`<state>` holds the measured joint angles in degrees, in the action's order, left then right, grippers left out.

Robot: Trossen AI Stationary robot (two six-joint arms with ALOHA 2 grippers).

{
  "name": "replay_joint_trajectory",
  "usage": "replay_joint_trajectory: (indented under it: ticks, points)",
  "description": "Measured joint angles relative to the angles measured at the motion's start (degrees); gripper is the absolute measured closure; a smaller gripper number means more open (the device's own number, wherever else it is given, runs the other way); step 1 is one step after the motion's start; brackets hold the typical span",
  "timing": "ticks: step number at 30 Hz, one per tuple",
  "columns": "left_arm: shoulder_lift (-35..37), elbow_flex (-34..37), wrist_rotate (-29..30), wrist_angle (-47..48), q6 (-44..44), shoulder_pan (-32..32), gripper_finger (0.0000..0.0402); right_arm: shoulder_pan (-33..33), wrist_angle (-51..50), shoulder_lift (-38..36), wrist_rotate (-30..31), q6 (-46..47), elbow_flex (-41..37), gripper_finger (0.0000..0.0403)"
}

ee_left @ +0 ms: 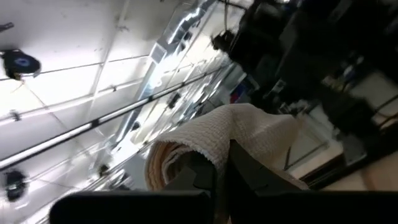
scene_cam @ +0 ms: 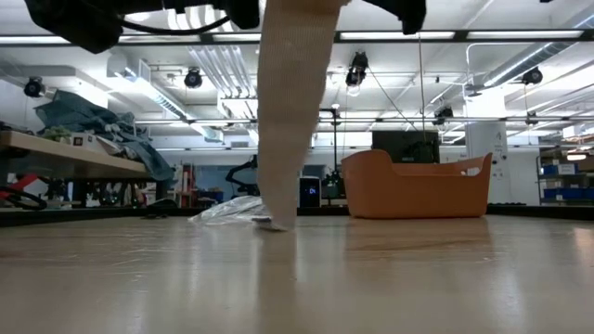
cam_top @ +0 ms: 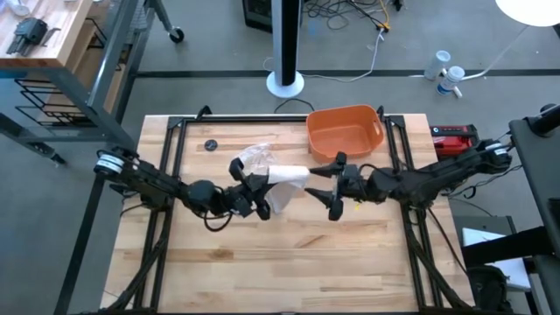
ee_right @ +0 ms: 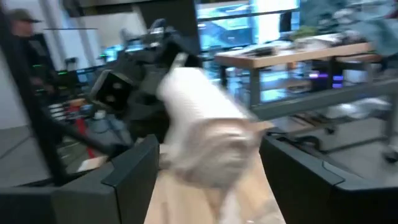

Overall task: Roll bandage
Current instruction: Roll the brown bandage

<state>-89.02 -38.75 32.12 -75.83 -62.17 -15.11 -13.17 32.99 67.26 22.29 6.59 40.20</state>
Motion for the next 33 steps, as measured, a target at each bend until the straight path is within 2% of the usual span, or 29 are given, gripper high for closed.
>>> replay_joint_trajectory:
  ticks: [7,12,21,24,28,30,33]
  points:
    - [-2.48,-1.70,0.41,-0.34,-1.68,-0.51,0.0398,0.59,-1.66,0.35,2.02,-0.28,0.57,0.0126]
    - [-3.20,-1.70,-0.35,-3.84,-1.45,-0.65,0.0398,1.71,-1.40,0.43,1.82,-0.70,0.57,0.0134]
    - [-2.00,-1.72,0.17,-8.04,-0.13,-0.68,0.0398,2.34,-1.82,-0.92,6.10,-5.48,0.57,0.0136]
    - [-2.00,-1.72,0.15,-8.15,-0.09,0.11,0.0398,2.49,-3.17,-1.98,6.21,-4.58,0.55,0.0131]
    - [-2.00,-1.69,-0.45,-8.20,-0.11,0.55,0.0397,3.72,-7.51,-3.77,0.25,1.06,0.53,0.0128]
    - [-2.00,-1.67,-3.53,-8.20,-0.11,0.52,0.0397,4.59,-9.02,-3.93,-3.05,2.38,0.48,0.0130]
    - [-2.00,-1.86,-6.84,-8.20,-0.24,0.48,0.0397,5.16,-7.29,-3.25,-4.90,2.06,0.48,0.0129]
